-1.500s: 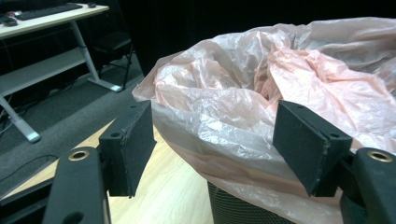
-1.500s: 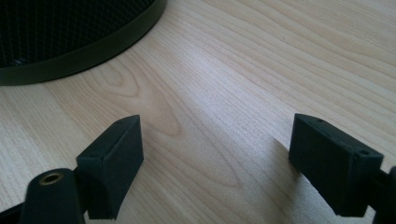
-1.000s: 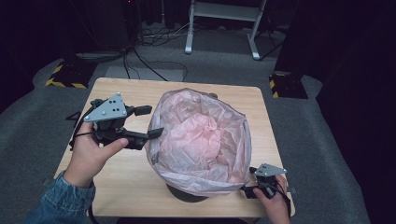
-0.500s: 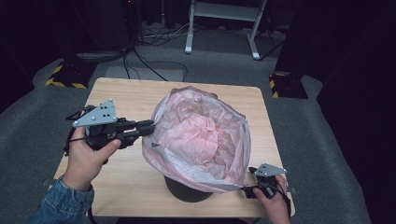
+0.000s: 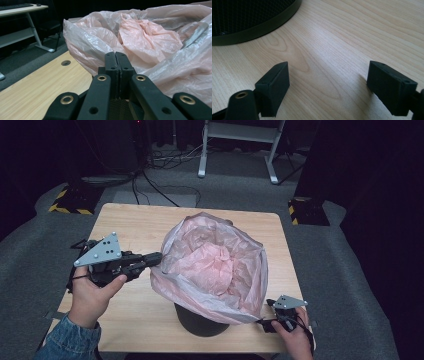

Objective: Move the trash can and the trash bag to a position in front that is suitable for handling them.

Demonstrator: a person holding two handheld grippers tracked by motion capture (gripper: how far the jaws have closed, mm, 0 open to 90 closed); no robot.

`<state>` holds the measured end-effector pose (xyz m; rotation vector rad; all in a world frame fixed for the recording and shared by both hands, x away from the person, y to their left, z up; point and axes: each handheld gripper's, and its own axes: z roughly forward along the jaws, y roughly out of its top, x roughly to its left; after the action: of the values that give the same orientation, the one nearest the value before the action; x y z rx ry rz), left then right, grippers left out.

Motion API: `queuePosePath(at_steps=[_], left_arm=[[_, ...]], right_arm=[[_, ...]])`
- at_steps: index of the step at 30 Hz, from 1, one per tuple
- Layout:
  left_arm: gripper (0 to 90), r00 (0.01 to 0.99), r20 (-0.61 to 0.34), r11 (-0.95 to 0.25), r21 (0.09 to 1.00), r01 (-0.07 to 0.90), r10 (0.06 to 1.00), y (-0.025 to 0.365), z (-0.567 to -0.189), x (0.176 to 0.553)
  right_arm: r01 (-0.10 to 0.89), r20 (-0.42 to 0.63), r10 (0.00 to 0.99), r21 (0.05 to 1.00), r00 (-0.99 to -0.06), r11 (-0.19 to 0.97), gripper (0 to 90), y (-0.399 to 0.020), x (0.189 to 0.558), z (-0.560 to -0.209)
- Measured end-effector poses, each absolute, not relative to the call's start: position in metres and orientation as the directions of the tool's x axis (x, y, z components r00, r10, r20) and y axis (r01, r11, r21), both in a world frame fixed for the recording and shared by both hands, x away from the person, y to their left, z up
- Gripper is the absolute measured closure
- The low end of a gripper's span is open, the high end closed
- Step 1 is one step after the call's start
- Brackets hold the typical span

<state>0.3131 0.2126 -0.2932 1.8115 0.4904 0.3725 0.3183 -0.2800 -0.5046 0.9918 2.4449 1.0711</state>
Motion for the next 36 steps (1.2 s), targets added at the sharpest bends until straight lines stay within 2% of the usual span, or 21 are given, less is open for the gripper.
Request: queuePosePath(at_steps=[4, 11, 19, 36], left_arm=[[88.5, 0.863, -0.004, -0.241, 0.960, 0.145, 0.504, 0.214, -0.298, 0.314], [88.2, 0.865, -0.014, -0.223, 0.964, 0.144, 0.501, 0.215, -0.303, 0.314], [87.7, 0.858, -0.009, -0.218, 0.966, 0.141, 0.514, 0.216, -0.307, 0.312], [87.0, 0.854, 0.033, -0.215, 0.972, 0.093, 0.519, 0.201, -0.288, 0.306]], right_arm=[[0.508, 0.068, 0.709, 0.745, -0.702, 0.432, 18.5, -0.285, 0.318, -0.500], [0.440, 0.100, 0.717, 0.844, -0.690, 0.305, 16.4, -0.299, 0.316, -0.450], [0.380, 0.082, 0.691, 0.878, -0.718, 0.291, 16.3, -0.305, 0.321, -0.403], [0.303, 0.077, 0.649, 0.921, -0.757, 0.245, 16.3, -0.302, 0.343, -0.345]])
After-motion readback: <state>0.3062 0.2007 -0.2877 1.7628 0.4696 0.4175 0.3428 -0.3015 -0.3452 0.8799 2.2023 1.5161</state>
